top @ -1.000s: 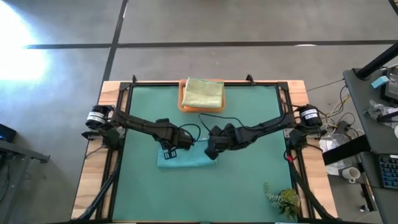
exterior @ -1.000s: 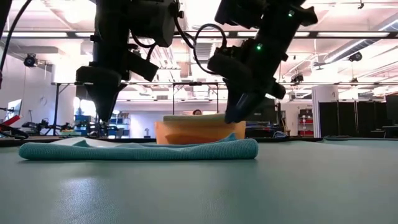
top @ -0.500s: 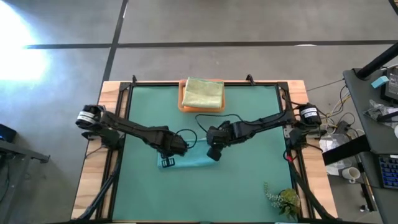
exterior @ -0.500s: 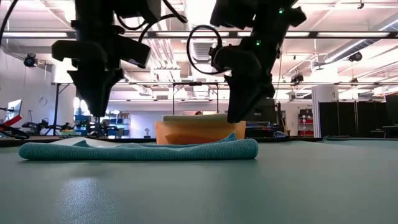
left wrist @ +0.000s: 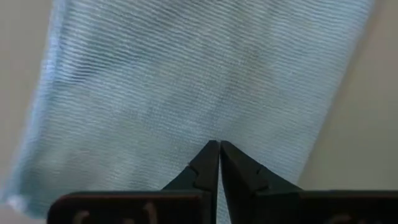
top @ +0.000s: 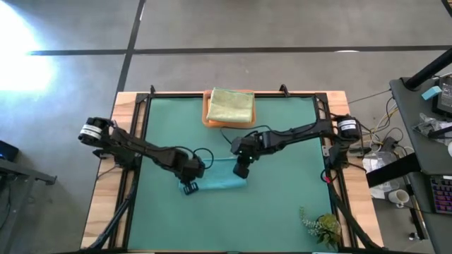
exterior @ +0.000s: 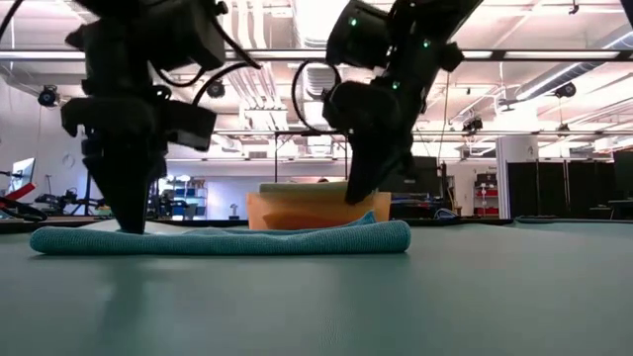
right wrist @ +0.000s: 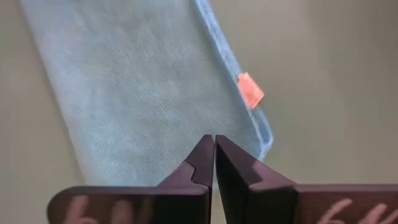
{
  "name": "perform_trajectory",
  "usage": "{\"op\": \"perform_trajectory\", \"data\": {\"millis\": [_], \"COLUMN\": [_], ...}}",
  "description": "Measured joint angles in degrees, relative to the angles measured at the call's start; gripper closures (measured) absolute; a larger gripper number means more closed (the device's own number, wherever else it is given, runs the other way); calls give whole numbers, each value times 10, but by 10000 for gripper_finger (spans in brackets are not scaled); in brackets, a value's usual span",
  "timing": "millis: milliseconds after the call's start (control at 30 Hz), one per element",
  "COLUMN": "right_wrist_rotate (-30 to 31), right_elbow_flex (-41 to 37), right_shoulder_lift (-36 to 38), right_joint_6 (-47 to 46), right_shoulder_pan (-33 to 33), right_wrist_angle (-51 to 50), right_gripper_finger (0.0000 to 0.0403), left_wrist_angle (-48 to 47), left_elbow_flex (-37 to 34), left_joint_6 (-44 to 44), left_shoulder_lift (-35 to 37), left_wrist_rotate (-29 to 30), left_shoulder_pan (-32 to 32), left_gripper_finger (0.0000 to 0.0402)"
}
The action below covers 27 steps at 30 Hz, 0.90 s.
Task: Fold microfiber towels
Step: Fold the blue towel
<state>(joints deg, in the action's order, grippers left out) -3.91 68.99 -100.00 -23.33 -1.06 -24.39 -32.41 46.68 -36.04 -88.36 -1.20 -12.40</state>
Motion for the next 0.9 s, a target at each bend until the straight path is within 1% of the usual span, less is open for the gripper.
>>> {"op": "perform_trajectory", "data": {"millis": [133, 233, 367, 433, 500, 633, 733, 833, 900], "right_wrist_rotate": [-11, -11, -16, -14, -6, -23, -35, -83, -90], "right_elbow_flex": [0, 0, 3, 3, 2, 2, 1, 0, 0], "right_shoulder_lift": [-31, -60, -81, -85, -85, -86, -86, -88, -87], "right_joint_6": [1, -10, -42, -58, -72, -116, -146, -167, -166], "right_shoulder_pan": [-1, -1, 3, 12, 20, 37, 45, 48, 51], "right_wrist_angle": [3, 9, 12, 13, 13, 21, 33, 79, 101], "right_gripper_finger": [394, 394, 394, 394, 394, 394, 394, 394, 394], "left_wrist_angle": [23, 24, 23, 22, 22, 31, 52, 64, 65], "left_elbow_flex": [-18, -22, -28, -30, -32, -41, -47, -48, -45], "left_joint_6": [-16, -9, 18, 43, 77, 141, 176, 212, 231], "left_shoulder_lift": [1, 0, 0, 0, 0, 0, 0, 0, -1], "left_wrist_rotate": [-5, 9, 87, 112, 126, 165, 167, 167, 166], "left_shoulder_pan": [0, 0, 11, 23, 41, 87, 129, 165, 184], "left_gripper_finger": [400, 400, 400, 400, 400, 400, 400, 400, 400]}}
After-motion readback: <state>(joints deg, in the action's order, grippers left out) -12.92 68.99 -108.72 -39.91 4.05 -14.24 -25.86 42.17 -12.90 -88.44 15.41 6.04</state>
